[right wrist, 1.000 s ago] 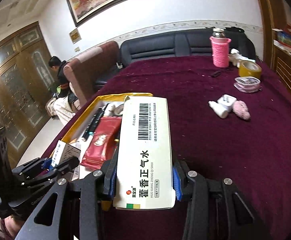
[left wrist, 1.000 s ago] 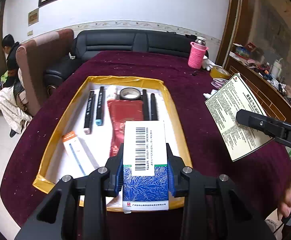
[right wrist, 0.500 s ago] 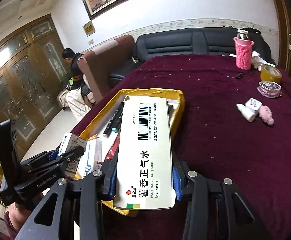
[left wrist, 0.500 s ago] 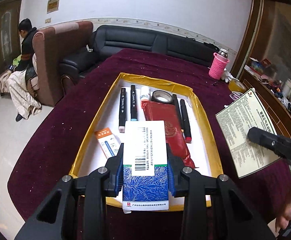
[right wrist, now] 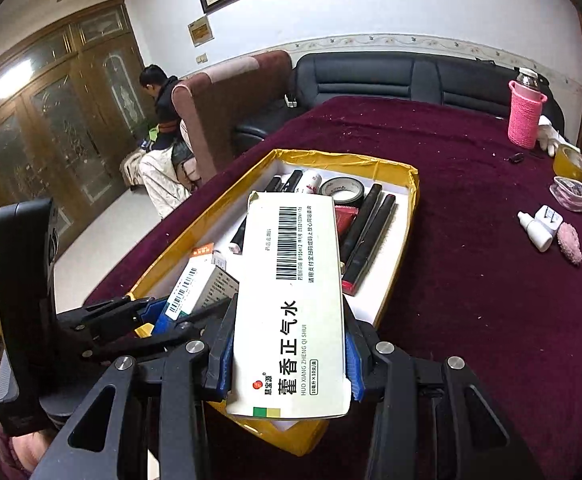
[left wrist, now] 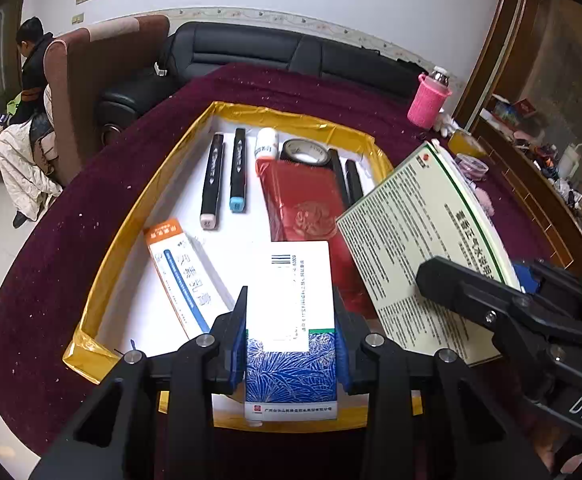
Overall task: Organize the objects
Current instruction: 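Lower both boxes into the tray and open both grippers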
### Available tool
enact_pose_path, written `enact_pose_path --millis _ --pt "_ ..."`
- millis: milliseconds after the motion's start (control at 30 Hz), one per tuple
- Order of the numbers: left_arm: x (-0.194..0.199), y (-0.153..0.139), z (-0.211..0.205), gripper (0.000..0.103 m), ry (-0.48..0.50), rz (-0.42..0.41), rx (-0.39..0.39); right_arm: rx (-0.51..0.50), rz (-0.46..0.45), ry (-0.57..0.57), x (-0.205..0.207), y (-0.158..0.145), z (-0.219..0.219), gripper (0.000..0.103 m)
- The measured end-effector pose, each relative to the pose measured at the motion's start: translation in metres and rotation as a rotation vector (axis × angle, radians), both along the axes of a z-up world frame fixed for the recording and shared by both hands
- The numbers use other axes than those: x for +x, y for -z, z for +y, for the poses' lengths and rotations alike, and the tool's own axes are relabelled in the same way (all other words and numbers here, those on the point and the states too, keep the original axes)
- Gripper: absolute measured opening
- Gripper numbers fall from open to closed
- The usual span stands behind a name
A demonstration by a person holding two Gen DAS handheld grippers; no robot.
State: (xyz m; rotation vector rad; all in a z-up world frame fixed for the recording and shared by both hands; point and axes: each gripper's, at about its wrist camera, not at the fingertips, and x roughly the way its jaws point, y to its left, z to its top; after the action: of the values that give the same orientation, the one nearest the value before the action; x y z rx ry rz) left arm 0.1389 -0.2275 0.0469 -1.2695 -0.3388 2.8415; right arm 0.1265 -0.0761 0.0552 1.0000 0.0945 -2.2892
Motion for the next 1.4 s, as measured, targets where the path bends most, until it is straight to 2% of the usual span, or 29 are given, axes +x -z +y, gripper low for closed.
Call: enact_pose_path --millis 233,833,933,1033,1100,1133,1200,1300,1400 --pt "-0.004 0.015 0.001 0.034 -0.007 -0.029 -0.035 0.038 -0.009 0.004 -0.007 0.015 -0.008 0.047" --pt "-0.006 0.024 0.008 0.034 0.012 -0.003 -0.075 0.07 -0.026 0.022 -0.011 0.033 -0.012 0.048" --pt "-0.006 0.026 0.011 0.038 0.017 0.004 -0.091 0.063 -0.046 0.029 -0.012 0.037 -0.011 0.048" --pt "-0.006 0.025 0.013 0.047 0.026 0.01 -0.078 0.065 -0.044 0.053 -0.011 0.035 -0.009 0.048" --pt "-0.005 0.022 0.014 0.064 0.045 0.023 -0.048 0.066 -0.04 0.062 -0.011 0.033 -0.008 0.051" --pt "-0.003 0.02 0.015 0.067 0.047 0.031 -0.041 0.062 -0.034 0.069 -0.01 0.031 -0.007 0.053" --pt "0.0 0.017 0.017 0.073 0.048 0.045 -0.036 0.048 -0.021 0.079 -0.009 0.026 -0.003 0.065" --pt "0.004 0.012 0.018 0.075 0.043 0.055 -0.048 0.018 0.003 0.11 -0.009 0.017 0.006 0.077" --pt "0.007 0.007 0.016 0.077 0.037 0.066 -0.045 -0.006 0.006 0.13 -0.011 0.013 0.013 0.081"
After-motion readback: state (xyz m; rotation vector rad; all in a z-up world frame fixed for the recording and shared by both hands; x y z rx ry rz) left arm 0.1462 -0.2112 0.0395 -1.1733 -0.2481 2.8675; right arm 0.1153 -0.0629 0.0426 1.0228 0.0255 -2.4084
